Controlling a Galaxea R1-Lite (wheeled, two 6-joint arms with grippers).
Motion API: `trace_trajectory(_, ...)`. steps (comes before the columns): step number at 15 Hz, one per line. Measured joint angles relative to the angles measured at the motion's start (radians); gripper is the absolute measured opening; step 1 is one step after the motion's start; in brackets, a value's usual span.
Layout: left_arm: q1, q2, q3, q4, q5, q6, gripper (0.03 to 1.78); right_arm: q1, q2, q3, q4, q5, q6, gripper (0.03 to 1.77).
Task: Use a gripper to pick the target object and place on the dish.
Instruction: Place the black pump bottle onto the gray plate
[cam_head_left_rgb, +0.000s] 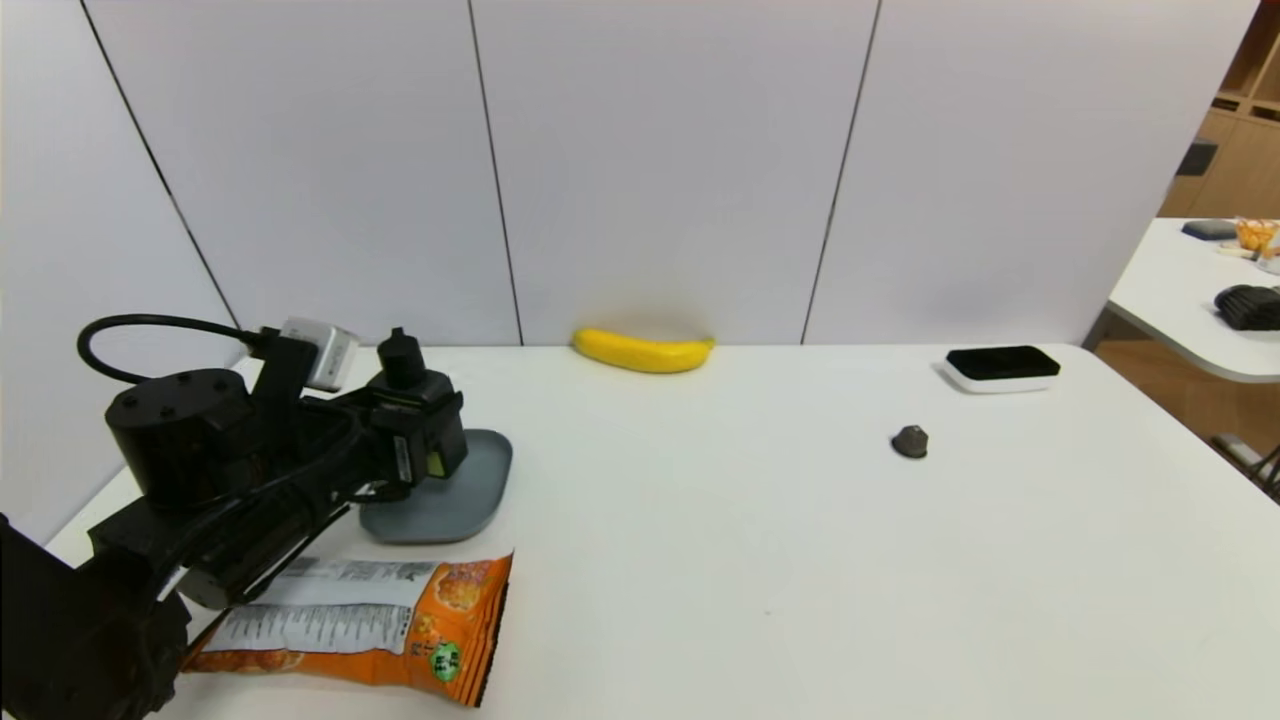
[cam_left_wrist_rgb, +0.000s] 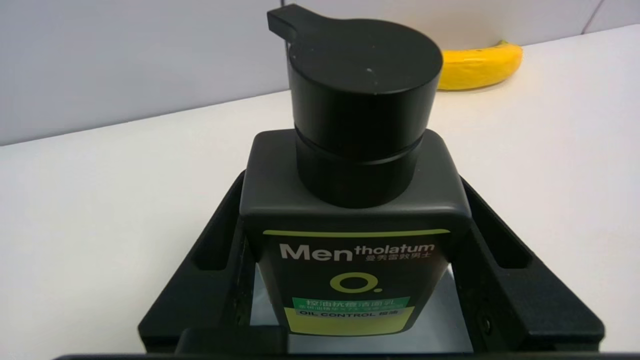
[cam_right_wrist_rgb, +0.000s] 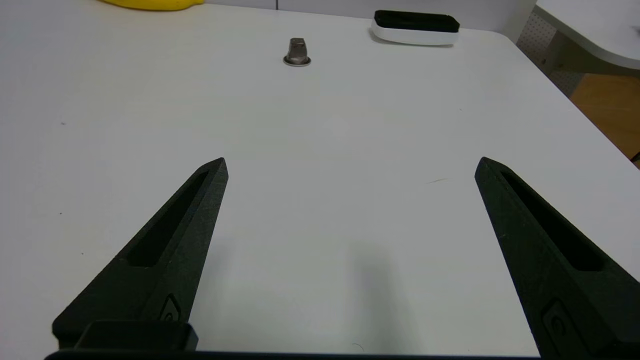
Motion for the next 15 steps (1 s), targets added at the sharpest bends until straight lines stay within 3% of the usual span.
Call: trace_trajectory(15,-0.030,0.044,0.053,-0.045,0.006,-0.007,1.09,0.000,0.000,0.000,0.000,0.000,0.000,1.71)
